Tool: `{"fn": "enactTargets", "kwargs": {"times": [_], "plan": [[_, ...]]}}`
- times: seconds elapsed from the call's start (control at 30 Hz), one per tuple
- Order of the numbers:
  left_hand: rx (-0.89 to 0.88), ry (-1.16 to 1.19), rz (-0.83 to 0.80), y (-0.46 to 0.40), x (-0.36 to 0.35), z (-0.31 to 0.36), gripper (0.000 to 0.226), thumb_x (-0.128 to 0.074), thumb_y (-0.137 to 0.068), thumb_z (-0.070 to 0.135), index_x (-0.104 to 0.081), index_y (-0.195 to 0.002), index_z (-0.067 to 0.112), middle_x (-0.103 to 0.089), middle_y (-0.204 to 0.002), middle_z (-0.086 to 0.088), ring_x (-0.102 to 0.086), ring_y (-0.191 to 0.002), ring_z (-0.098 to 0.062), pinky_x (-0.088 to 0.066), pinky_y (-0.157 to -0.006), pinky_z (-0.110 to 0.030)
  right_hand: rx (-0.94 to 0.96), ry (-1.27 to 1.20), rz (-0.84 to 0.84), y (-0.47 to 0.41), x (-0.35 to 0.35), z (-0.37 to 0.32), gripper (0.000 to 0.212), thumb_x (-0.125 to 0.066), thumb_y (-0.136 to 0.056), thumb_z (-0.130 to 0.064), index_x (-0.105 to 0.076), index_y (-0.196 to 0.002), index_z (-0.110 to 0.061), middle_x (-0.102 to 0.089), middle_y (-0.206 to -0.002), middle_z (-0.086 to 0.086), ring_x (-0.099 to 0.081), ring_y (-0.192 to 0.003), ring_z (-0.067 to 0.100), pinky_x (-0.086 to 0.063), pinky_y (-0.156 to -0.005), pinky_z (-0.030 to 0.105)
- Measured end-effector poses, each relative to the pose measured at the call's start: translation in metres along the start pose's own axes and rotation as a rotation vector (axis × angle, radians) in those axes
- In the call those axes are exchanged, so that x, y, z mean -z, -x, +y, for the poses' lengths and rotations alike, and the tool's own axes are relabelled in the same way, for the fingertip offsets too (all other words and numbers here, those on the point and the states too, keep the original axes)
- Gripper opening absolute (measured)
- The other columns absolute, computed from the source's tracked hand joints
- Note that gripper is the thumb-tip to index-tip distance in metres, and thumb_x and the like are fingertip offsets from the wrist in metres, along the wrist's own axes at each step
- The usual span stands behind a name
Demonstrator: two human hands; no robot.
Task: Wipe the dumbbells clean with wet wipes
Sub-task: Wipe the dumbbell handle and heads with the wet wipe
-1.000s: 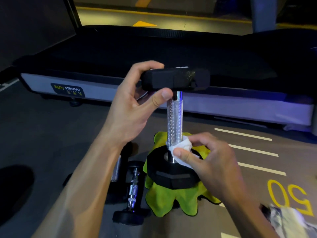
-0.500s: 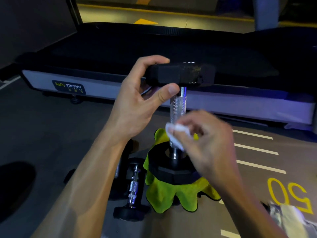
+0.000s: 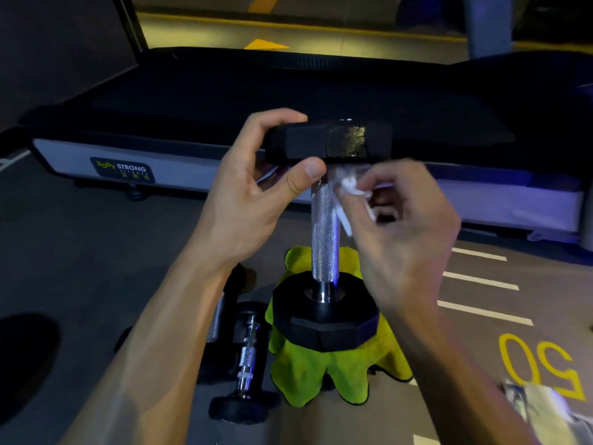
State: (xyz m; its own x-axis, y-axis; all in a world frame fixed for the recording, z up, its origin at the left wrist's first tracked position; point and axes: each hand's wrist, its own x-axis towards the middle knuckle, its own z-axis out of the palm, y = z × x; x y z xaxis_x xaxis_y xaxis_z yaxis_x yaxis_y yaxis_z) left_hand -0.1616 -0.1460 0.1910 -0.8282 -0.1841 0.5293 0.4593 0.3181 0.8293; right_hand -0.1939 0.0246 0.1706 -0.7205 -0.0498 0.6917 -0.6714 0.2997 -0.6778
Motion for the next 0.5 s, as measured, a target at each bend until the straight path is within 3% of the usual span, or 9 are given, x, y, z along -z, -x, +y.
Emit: {"fn": "enactTargets", "kwargs": {"times": [0.07, 0.13, 0.17, 0.3, 0.37, 0.5], "plan": [[0.002, 0.009, 0.016, 0.000, 0.001, -0.001, 0.041, -0.072, -0.095, 0.030, -0.053, -0.130, 0.020, -0.061, -0.110, 0.017, -0.061, -0.101, 0.002, -0.049, -0.092, -0.017, 0.089, 0.091, -0.102, 0.022, 0.005, 0.006, 0.009, -0.080, -0.092, -0.009, -0.078, -0.101, -0.014, -0.071, -0.104, -0.003, -0.065, -0.097, 0.004, -0.051, -0.086, 0.019], [0.013, 0.012, 0.024, 0.000, 0.002, -0.002, 0.041, -0.071, -0.093, 0.034, -0.054, -0.129, 0.023, -0.062, -0.107, 0.024, -0.061, -0.101, 0.002, -0.050, -0.092, -0.018, 0.131, 0.143, -0.199, 0.040, 0.012, 0.012, 0.018, -0.076, -0.095, -0.008, -0.080, -0.111, -0.014, -0.071, -0.113, -0.001, -0.063, -0.105, 0.003, -0.046, -0.090, 0.010], [0.018, 0.012, 0.025, -0.001, 0.003, -0.003, 0.041, -0.071, -0.093, 0.035, -0.054, -0.129, 0.024, -0.062, -0.106, 0.026, -0.061, -0.101, 0.001, -0.050, -0.092, -0.019, 0.159, 0.163, -0.232, 0.045, 0.014, 0.013, 0.022, -0.073, -0.096, -0.007, -0.080, -0.116, -0.015, -0.070, -0.116, 0.000, -0.064, -0.107, 0.007, -0.047, -0.090, 0.011], [0.008, -0.002, 0.007, 0.000, 0.003, -0.001, 0.040, -0.071, -0.097, 0.027, -0.053, -0.132, 0.020, -0.061, -0.110, 0.018, -0.061, -0.102, 0.001, -0.051, -0.091, -0.020, 0.295, 0.187, -0.279, 0.026, 0.011, 0.009, 0.032, -0.066, -0.100, -0.006, -0.073, -0.131, -0.013, -0.064, -0.125, 0.006, -0.064, -0.106, 0.027, -0.055, -0.086, 0.039], [0.005, -0.016, -0.013, 0.000, 0.002, 0.001, 0.042, -0.071, -0.097, 0.029, -0.053, -0.133, 0.020, -0.061, -0.114, 0.010, -0.062, -0.104, -0.002, -0.053, -0.091, -0.022, 0.297, 0.238, -0.237, 0.014, 0.006, 0.005, 0.030, -0.063, -0.104, -0.014, -0.071, -0.133, -0.016, -0.062, -0.126, 0.008, -0.062, -0.106, 0.028, -0.055, -0.082, 0.043], [0.018, 0.001, -0.011, 0.000, 0.003, 0.002, 0.037, -0.072, -0.098, 0.022, -0.053, -0.131, 0.021, -0.061, -0.112, 0.009, -0.063, -0.102, -0.002, -0.052, -0.091, -0.020, 0.235, 0.296, -0.294, 0.034, 0.012, 0.010, 0.037, -0.060, -0.105, -0.022, -0.065, -0.142, -0.023, -0.060, -0.132, 0.006, -0.058, -0.115, 0.029, -0.052, -0.090, 0.047]]}}
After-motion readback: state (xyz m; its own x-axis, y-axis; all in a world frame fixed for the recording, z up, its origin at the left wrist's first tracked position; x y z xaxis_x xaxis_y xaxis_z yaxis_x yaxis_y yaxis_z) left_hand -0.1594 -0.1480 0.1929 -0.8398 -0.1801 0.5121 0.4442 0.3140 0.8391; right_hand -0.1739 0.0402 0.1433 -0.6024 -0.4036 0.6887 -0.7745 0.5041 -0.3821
